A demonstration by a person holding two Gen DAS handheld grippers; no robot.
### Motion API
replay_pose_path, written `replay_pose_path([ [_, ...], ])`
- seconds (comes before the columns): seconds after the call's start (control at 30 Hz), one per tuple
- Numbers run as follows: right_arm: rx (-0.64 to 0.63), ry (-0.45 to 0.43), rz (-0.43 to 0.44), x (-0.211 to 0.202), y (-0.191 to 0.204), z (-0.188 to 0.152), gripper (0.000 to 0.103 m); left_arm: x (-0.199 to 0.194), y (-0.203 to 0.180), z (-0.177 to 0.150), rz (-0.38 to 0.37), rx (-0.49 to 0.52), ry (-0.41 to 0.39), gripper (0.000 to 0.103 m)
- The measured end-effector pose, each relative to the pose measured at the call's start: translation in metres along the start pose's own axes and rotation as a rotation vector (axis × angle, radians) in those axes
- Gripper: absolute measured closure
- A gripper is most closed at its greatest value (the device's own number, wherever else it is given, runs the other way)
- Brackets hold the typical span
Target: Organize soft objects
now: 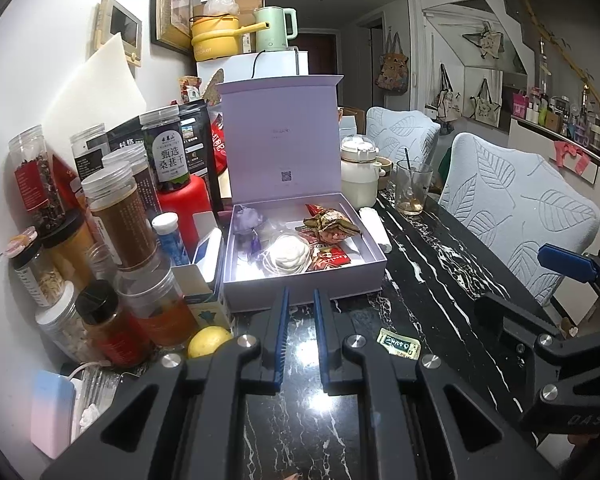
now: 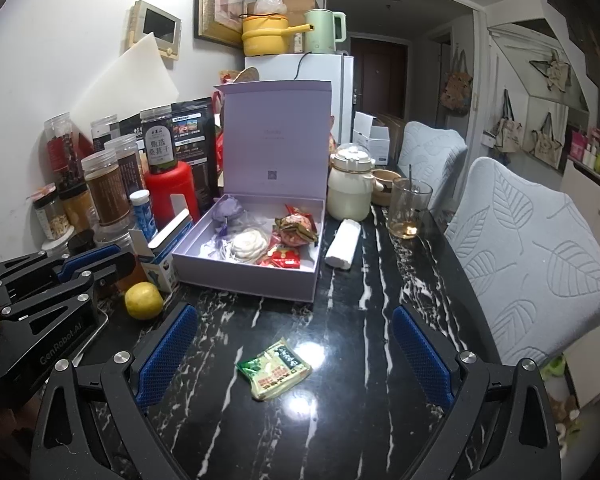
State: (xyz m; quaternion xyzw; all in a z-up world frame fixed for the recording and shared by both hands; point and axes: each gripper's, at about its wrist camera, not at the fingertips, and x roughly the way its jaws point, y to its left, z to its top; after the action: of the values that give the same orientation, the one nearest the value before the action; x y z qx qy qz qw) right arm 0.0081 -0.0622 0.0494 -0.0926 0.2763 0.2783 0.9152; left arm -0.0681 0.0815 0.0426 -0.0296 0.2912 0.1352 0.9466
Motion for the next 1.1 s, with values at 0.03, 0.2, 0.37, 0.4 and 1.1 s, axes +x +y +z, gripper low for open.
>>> replay_pose_path([
  [0.03,-0.001,0.000,-0.001,0.0000,0.0003,0.0001,0.004,-0.0001,-0.0001,0.0000,0.000,0.001,0.000,0.091],
  [0.2,-0.008,0.005,-0.002,0.0003,0.0007,-0.0005,0.004,-0.0002,0.0018,-0.0010,-0.003,0.001,0.005,0.090],
  [0.37,-0.007,0.005,-0.003,0.0007,0.0016,-0.0008,0.004,-0.0017,0.0024,-0.0021,0.001,0.002,0.006,0.090],
  [0.4,-0.008,0.006,-0.003,0.0007,0.0017,-0.0006,0.004,-0.0019,0.0029,-0.0024,0.000,0.000,0.006,0.091],
  [1.1,0.000,0.025,0.006,0.0052,0.0003,-0.0047,0.004,0.0034,0.0050,-0.0036,0.000,-0.008,0.031,0.091],
])
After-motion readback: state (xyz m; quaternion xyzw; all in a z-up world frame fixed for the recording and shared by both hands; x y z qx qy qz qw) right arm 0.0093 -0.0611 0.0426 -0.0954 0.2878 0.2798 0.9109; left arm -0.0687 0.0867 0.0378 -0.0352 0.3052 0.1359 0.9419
